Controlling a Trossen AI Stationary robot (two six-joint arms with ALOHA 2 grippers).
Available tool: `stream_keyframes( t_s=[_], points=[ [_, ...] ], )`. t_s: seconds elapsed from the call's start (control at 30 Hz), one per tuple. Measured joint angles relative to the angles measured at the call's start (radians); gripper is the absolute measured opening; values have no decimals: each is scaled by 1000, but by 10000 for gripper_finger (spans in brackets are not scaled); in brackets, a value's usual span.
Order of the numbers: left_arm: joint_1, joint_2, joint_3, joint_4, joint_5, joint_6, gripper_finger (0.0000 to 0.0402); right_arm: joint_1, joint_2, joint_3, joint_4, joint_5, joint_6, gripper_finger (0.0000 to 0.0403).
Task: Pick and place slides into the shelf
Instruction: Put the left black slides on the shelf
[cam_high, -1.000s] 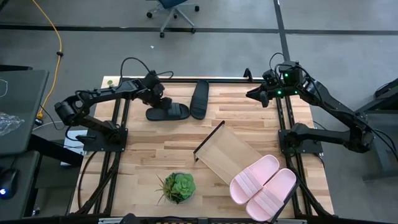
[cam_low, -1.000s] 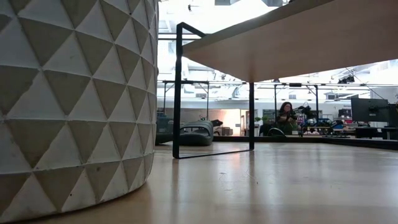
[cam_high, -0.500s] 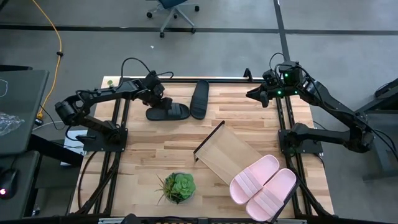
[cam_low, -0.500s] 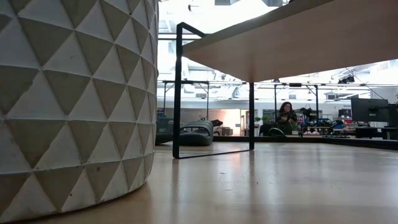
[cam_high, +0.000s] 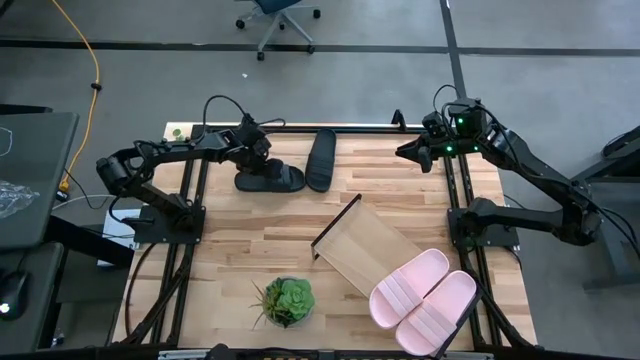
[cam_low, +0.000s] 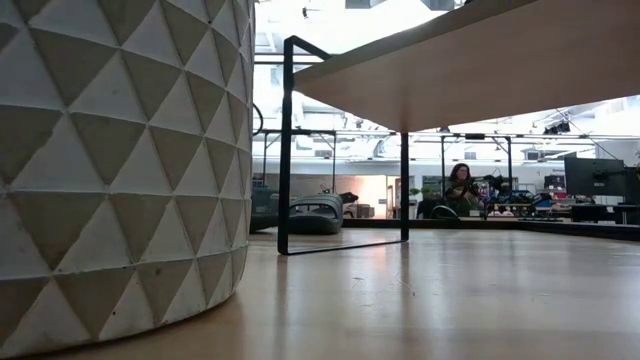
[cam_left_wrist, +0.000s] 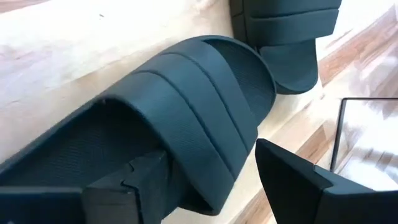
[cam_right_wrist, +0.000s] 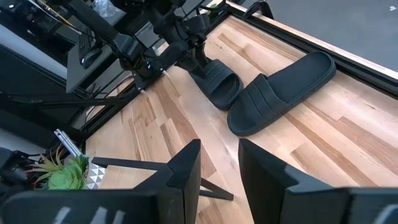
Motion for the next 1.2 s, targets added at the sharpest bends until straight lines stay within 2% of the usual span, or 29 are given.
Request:
stream_keyframes(
  t_s=[0.23, 0.63, 0.87, 1.2],
  points=[
    [0, 0, 0, 0, -11, -3, 201, 0, 0, 0, 0, 1, -3, 99],
    [0, 0, 0, 1, -18, -2, 66, 0, 0, 0, 0, 1, -3, 99],
    [0, 0, 1, 3, -22, -2, 9, 0, 0, 0, -4, 1, -3, 99],
    [0, 0, 1, -1, -29, 19, 8, 0, 0, 0, -5, 1, -14, 99]
  ],
)
